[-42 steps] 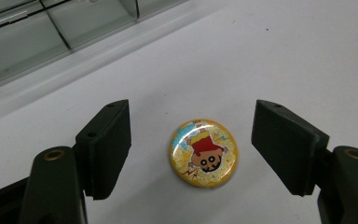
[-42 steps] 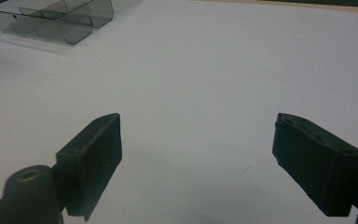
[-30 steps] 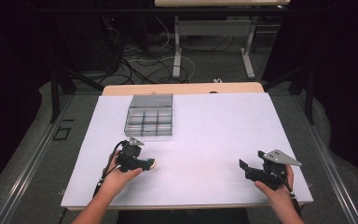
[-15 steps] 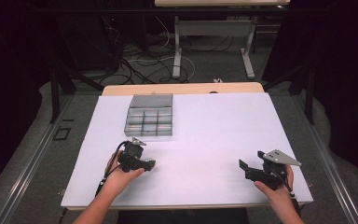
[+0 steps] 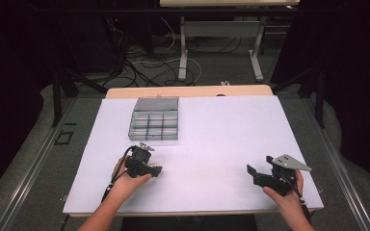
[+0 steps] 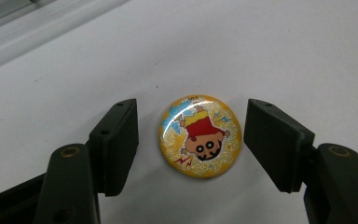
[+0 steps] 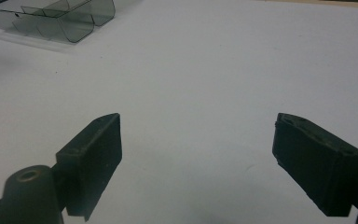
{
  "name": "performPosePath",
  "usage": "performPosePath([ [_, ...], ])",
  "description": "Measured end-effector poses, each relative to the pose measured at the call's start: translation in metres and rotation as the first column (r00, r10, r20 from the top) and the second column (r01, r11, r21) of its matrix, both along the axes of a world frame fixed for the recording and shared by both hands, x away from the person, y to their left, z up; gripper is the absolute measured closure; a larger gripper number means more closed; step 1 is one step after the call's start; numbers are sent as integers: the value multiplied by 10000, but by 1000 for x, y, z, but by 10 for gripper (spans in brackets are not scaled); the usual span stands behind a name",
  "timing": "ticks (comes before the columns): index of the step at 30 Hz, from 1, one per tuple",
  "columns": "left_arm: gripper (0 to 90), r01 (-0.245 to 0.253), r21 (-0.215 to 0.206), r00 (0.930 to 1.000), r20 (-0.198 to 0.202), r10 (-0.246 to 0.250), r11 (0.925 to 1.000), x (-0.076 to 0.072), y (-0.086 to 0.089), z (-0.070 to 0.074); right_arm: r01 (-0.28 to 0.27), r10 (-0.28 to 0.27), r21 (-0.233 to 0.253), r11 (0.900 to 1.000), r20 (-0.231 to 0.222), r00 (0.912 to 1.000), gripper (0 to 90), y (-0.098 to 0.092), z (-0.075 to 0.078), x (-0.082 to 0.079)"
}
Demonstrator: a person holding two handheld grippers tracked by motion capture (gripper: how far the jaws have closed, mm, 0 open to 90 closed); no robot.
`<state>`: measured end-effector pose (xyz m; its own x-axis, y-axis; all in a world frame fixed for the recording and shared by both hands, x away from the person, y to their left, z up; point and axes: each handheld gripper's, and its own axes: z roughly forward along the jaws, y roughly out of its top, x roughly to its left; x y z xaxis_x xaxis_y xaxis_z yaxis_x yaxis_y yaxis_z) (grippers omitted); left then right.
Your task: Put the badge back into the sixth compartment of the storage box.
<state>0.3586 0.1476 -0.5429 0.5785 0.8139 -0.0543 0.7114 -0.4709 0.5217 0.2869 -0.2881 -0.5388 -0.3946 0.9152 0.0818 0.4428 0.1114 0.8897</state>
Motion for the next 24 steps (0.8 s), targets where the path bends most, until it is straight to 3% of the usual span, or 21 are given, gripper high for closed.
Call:
performPosePath([
  [6, 373, -56, 43, 10000, -71, 56, 10000, 0, -1, -1, 2, -2, 35, 10000, -42, 10000, 149, 0, 0, 0],
  [14, 396, -19, 417, 10000, -74, 22, 9991, -2, -4, 0, 8, -8, 42, 10000, -44, 10000, 149, 0, 0, 0],
  [24, 449, -113, 472, 9998, -186, 122, 9988, -3, -7, 1, 4, -4, -5, 10000, -101, 9999, 149, 0, 0, 0],
])
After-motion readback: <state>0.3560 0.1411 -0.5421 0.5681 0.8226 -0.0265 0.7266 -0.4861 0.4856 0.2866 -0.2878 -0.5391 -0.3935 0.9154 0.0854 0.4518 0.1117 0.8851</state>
